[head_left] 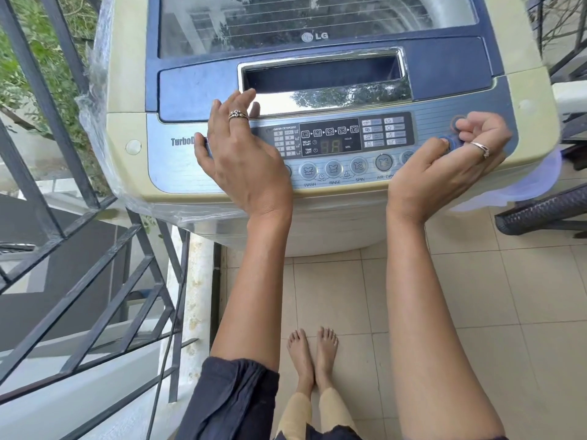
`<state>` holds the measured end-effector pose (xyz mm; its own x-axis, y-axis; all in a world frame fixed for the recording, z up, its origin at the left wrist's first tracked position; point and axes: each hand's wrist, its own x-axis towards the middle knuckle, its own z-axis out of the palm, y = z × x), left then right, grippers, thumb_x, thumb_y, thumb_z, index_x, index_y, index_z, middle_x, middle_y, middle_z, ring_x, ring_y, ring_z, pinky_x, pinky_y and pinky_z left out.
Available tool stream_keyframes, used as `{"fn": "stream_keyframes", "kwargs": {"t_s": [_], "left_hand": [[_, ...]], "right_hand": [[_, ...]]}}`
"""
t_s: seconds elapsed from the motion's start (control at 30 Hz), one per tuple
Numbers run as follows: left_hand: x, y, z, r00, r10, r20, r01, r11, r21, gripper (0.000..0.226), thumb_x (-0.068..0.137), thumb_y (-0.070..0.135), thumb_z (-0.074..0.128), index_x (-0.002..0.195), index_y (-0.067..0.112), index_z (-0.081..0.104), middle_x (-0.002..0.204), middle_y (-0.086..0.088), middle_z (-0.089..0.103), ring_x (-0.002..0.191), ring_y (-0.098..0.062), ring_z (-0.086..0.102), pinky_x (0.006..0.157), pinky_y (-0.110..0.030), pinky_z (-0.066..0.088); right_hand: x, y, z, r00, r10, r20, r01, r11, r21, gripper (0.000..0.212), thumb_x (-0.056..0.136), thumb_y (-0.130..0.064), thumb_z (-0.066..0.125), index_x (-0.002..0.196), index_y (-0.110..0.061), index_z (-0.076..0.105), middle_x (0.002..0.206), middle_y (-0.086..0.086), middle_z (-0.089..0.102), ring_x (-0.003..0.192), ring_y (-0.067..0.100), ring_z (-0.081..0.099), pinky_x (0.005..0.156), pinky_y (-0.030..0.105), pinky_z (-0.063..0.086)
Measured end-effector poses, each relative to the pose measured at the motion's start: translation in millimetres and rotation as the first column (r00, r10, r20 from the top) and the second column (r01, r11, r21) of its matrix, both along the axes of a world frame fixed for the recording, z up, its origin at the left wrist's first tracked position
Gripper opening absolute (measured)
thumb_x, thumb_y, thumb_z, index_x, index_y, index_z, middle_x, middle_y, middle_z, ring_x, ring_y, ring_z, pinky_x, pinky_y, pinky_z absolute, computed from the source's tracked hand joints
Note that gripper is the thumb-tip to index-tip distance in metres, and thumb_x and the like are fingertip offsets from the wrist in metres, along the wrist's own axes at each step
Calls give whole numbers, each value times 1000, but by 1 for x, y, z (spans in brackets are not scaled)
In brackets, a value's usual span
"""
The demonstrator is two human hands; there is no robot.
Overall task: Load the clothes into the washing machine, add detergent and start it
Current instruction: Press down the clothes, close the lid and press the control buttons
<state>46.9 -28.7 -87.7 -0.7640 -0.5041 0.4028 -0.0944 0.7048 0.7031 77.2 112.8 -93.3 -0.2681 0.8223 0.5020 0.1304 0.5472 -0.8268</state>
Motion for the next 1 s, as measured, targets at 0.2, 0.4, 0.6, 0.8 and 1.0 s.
{"fn": "stream_keyframes", "kwargs": {"t_s": [0.2, 0.4, 0.6, 0.8, 1.0], "left_hand": [[1, 0, 1, 1000, -3, 13, 3, 1000, 11, 48, 80, -2, 39, 110, 24, 66, 121, 10, 65, 131, -12, 48, 113, -39, 22], [1, 0, 4, 999, -16, 33, 16, 1000, -3, 48, 80, -2, 39, 110, 23, 66, 123, 8, 63, 131, -14, 48, 113, -41, 22], [0, -4, 6, 996, -54, 66, 56, 998, -25, 39, 86, 5, 46, 113, 25, 66, 124, 6, 61, 128, -14, 49, 111, -41, 24], [2, -6, 16, 984, -110, 144, 112, 994, -10, 32, 92, 20, 48, 122, 25, 60, 128, 3, 57, 128, -16, 46, 112, -41, 21], [-1, -12, 38, 978, -144, 149, 147, 989, -9, 39, 90, 20, 50, 128, 25, 54, 129, 3, 54, 126, -18, 47, 112, -46, 21]], "right_hand": [[1, -1, 4, 999, 2, 33, -2, 1000, -3, 32, 64, 6, 41, 93, 8, 54, 93, 16, 60, 84, 32, 52, 82, 31, 41], [1, 0, 6, 997, -2, 79, 2, 1000, 0, 33, 63, 4, 39, 92, 6, 55, 92, 15, 59, 84, 34, 53, 81, 39, 44], [1, -1, 10, 969, -31, 244, 6, 995, 102, 32, 63, -3, 45, 91, -1, 61, 96, 14, 62, 88, 36, 56, 76, 32, 35], [-2, -5, 22, 945, 87, 314, -132, 984, 123, 28, 70, -5, 52, 96, -6, 63, 110, 10, 62, 101, 31, 56, 82, 27, 34], [-11, -14, 40, 905, 257, 339, -289, 956, 46, 31, 77, -6, 48, 104, -4, 63, 118, 11, 61, 108, 29, 57, 92, 30, 38]]}}
